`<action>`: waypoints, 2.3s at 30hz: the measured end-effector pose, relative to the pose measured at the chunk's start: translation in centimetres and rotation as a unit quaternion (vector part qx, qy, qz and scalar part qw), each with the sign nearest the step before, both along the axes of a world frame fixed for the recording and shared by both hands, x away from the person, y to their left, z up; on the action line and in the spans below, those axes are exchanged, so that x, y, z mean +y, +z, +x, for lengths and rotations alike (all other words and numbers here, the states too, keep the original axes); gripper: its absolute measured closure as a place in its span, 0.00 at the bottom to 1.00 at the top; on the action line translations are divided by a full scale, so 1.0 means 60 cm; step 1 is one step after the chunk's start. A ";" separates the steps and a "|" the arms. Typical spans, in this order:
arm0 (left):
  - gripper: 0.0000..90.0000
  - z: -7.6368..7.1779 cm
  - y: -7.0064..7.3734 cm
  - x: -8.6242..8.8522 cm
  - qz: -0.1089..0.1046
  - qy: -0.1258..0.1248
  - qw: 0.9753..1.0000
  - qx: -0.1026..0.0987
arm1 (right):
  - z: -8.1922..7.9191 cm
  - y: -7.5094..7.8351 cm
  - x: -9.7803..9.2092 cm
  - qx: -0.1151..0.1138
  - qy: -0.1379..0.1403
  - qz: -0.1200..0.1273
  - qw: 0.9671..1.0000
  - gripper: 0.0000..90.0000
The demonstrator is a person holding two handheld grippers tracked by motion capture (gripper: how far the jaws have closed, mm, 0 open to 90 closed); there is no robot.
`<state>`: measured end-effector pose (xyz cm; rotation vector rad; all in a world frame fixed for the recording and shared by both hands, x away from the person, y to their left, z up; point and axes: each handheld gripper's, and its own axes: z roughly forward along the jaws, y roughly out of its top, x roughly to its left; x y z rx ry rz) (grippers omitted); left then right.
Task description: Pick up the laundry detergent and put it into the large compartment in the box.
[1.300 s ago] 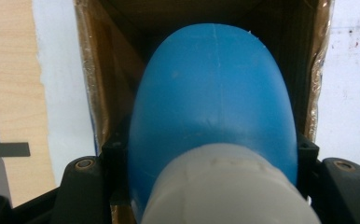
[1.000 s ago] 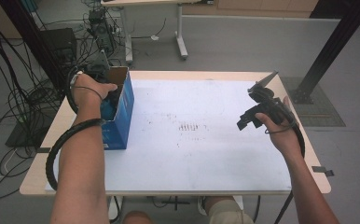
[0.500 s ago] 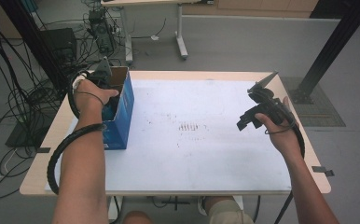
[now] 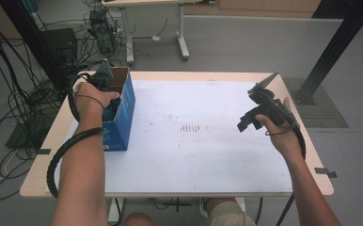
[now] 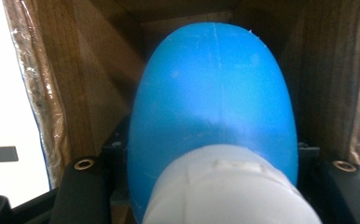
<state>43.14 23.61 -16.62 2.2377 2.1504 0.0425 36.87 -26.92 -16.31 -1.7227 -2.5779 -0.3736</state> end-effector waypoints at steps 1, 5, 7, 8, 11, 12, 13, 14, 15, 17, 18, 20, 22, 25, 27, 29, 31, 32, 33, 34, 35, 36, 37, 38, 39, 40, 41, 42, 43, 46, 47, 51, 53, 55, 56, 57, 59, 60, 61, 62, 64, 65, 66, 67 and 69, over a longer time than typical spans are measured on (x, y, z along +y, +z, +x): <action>0.42 0.000 0.000 0.000 0.000 0.000 1.000 0.000 | 0.000 0.000 0.000 0.000 0.000 0.000 1.000 0.08; 0.42 0.001 -0.001 -0.004 0.002 0.001 1.000 -0.001 | -0.001 0.000 0.000 0.000 0.001 0.000 1.000 0.07; 0.42 0.000 -0.001 -0.005 0.003 0.001 1.000 -0.002 | -0.001 0.001 0.000 -0.001 0.002 -0.001 1.000 0.07; 0.42 0.000 -0.001 -0.006 0.003 0.000 1.000 -0.002 | -0.001 0.001 0.000 -0.001 0.002 -0.001 1.000 0.07; 0.42 0.000 -0.001 -0.006 0.003 0.000 1.000 -0.002 | -0.001 0.002 0.001 0.001 0.000 -0.001 1.000 0.07; 0.42 0.000 -0.001 -0.005 0.002 0.000 1.000 -0.002 | -0.001 0.002 0.001 0.000 0.000 -0.002 1.000 0.08; 0.42 0.000 -0.001 -0.005 0.003 0.000 1.000 -0.002 | -0.001 0.002 0.001 0.001 0.000 -0.002 1.000 0.07; 0.42 0.000 -0.001 -0.006 0.003 0.000 1.000 -0.003 | -0.001 0.003 0.001 0.001 0.000 -0.002 1.000 0.07; 0.42 0.000 -0.001 -0.006 0.003 0.000 1.000 -0.003 | -0.001 0.003 0.001 0.001 0.000 -0.001 1.000 0.08; 0.42 -0.001 -0.001 -0.006 0.003 0.000 1.000 -0.003 | -0.001 0.003 0.001 0.000 0.000 -0.001 1.000 0.07; 0.42 -0.001 -0.001 -0.007 0.004 -0.001 1.000 -0.003 | -0.001 0.003 0.001 0.000 0.000 -0.002 1.000 0.08; 0.42 -0.001 -0.001 -0.007 0.004 -0.001 1.000 -0.004 | -0.001 0.004 0.001 0.001 0.001 -0.002 1.000 0.07; 0.42 -0.002 -0.001 -0.007 0.003 0.000 1.000 -0.005 | -0.002 0.005 0.002 0.000 0.001 -0.003 1.000 0.08; 0.42 -0.003 -0.001 -0.007 0.003 0.000 1.000 -0.005 | -0.002 0.005 0.001 -0.001 0.002 -0.004 1.000 0.07; 0.42 -0.002 -0.001 -0.007 0.004 0.000 1.000 -0.005 | -0.002 0.005 0.001 -0.001 0.002 -0.004 1.000 0.07; 0.42 -0.002 -0.001 -0.007 0.004 -0.001 1.000 -0.004 | -0.001 0.005 0.002 0.000 0.001 -0.004 1.000 0.07; 0.42 -0.001 -0.001 -0.007 0.004 -0.001 1.000 -0.004 | -0.001 0.005 0.003 0.000 0.001 -0.004 1.000 0.07; 0.42 -0.002 -0.001 -0.007 0.004 -0.001 1.000 -0.004 | -0.001 0.006 0.003 0.000 0.003 -0.004 1.000 0.07; 0.42 -0.002 -0.001 -0.007 0.004 -0.001 1.000 -0.005 | -0.001 0.006 0.003 -0.001 0.003 -0.005 1.000 0.07; 0.42 -0.001 -0.001 -0.007 0.004 -0.002 1.000 -0.004 | -0.001 0.007 0.003 0.000 0.003 -0.005 1.000 0.07; 0.42 -0.002 -0.001 -0.006 0.004 -0.001 1.000 -0.005 | -0.002 0.007 0.003 -0.002 0.003 -0.004 1.000 0.07; 0.42 -0.002 -0.001 -0.007 0.003 -0.001 1.000 -0.005 | -0.002 0.007 0.004 -0.002 0.003 -0.004 1.000 0.08; 0.42 -0.002 -0.001 -0.007 0.004 -0.002 1.000 -0.005 | -0.002 0.008 0.004 -0.002 0.003 -0.004 1.000 0.07; 0.42 -0.002 -0.001 -0.007 0.004 -0.001 1.000 -0.005 | -0.001 0.007 0.003 -0.001 0.003 -0.004 1.000 0.07; 0.42 -0.002 -0.001 -0.006 0.004 -0.001 1.000 -0.005 | -0.002 0.006 0.004 -0.003 0.002 -0.003 1.000 0.07; 0.42 -0.002 -0.001 -0.006 0.004 -0.002 1.000 -0.005 | -0.002 0.005 0.003 -0.003 0.003 -0.004 1.000 0.07; 0.42 -0.002 -0.001 -0.006 0.004 -0.002 1.000 -0.005 | -0.001 0.005 0.003 -0.002 0.003 -0.003 1.000 0.07; 0.42 -0.002 -0.001 -0.006 0.003 -0.002 1.000 -0.005 | -0.001 0.005 0.004 -0.002 0.003 -0.004 1.000 0.07; 0.42 -0.002 -0.001 -0.006 0.004 -0.002 1.000 -0.005 | -0.001 0.005 0.004 -0.001 0.004 -0.004 1.000 0.07; 0.42 -0.002 -0.001 -0.006 0.004 -0.002 1.000 -0.005 | -0.001 0.006 0.004 -0.002 0.004 -0.004 1.000 0.07; 0.42 -0.002 -0.001 -0.006 0.004 -0.002 1.000 -0.004 | -0.001 0.006 0.004 -0.002 0.004 -0.004 1.000 0.07; 0.42 -0.002 -0.001 -0.006 0.003 -0.001 1.000 -0.005 | -0.001 0.007 0.004 -0.004 0.004 -0.004 1.000 0.07; 0.42 -0.001 -0.001 -0.007 0.004 -0.001 1.000 -0.005 | -0.001 0.007 0.004 -0.004 0.004 -0.003 1.000 0.08; 0.42 -0.002 -0.001 -0.007 0.004 -0.001 1.000 -0.005 | -0.001 0.007 0.005 -0.003 0.003 -0.003 1.000 0.07; 0.42 -0.002 -0.001 -0.007 0.003 -0.001 1.000 -0.005 | 0.000 0.007 0.005 -0.003 0.004 -0.003 1.000 0.07; 0.42 -0.002 -0.001 -0.007 0.003 -0.001 1.000 -0.005 | -0.001 0.007 0.005 -0.003 0.005 -0.003 1.000 0.07; 0.42 -0.002 -0.001 -0.007 0.003 -0.001 1.000 -0.005 | -0.001 0.007 0.006 -0.004 0.006 -0.003 1.000 0.08; 0.42 -0.002 -0.001 -0.007 0.004 -0.001 1.000 -0.005 | -0.001 0.006 0.006 -0.003 0.005 -0.003 1.000 0.07; 0.42 -0.002 -0.001 -0.008 0.004 -0.001 1.000 -0.005 | 0.000 0.006 0.007 -0.002 0.005 -0.003 1.000 0.07; 0.42 -0.003 -0.001 -0.008 0.004 -0.001 1.000 -0.006 | 0.000 0.006 0.007 -0.003 0.005 -0.003 1.000 0.07; 0.42 -0.002 -0.001 -0.008 0.004 -0.001 1.000 -0.006 | -0.001 0.006 0.006 -0.003 0.006 -0.003 1.000 0.07; 0.42 -0.002 -0.001 -0.008 0.004 -0.001 1.000 -0.005 | -0.001 0.006 0.006 -0.003 0.005 -0.003 1.000 0.07; 0.42 -0.003 -0.001 -0.008 0.004 -0.002 1.000 -0.006 | -0.001 0.007 0.007 -0.003 0.005 -0.003 1.000 0.07; 0.42 -0.002 -0.001 -0.007 0.004 -0.003 1.000 -0.006 | -0.001 0.007 0.007 -0.003 0.005 -0.003 1.000 0.07; 0.42 -0.002 -0.001 -0.007 0.003 -0.002 1.000 -0.006 | -0.001 0.008 0.007 -0.004 0.005 -0.003 1.000 0.08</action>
